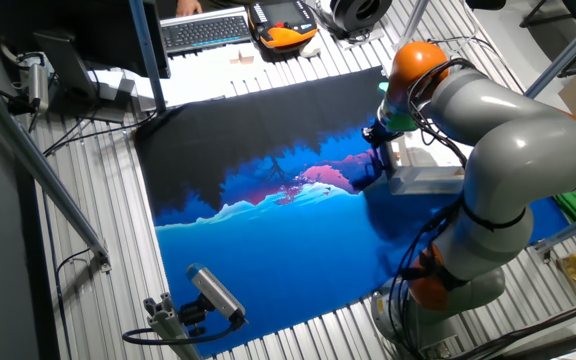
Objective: Grasp the handle and close the drawer
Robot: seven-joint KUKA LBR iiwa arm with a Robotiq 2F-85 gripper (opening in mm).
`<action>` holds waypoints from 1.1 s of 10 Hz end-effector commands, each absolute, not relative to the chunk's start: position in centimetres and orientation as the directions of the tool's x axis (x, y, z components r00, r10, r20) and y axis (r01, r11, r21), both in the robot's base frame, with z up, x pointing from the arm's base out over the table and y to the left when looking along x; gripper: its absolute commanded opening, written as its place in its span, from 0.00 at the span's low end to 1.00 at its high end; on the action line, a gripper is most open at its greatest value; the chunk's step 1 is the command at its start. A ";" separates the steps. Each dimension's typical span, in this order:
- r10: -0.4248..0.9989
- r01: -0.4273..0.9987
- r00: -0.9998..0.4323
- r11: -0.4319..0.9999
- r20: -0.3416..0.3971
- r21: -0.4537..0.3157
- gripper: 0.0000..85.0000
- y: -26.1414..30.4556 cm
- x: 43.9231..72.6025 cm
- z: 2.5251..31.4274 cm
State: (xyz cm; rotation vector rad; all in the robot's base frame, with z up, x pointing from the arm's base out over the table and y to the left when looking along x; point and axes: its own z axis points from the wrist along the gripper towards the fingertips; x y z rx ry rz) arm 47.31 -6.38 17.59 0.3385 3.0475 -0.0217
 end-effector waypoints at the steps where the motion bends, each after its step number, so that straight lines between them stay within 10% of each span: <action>1: 0.216 0.217 -0.973 0.976 -0.076 -0.004 0.00 -6.4 47.2 17.5; 11: 0.210 0.210 -0.974 0.978 -0.078 0.016 0.00 -6.5 46.7 17.3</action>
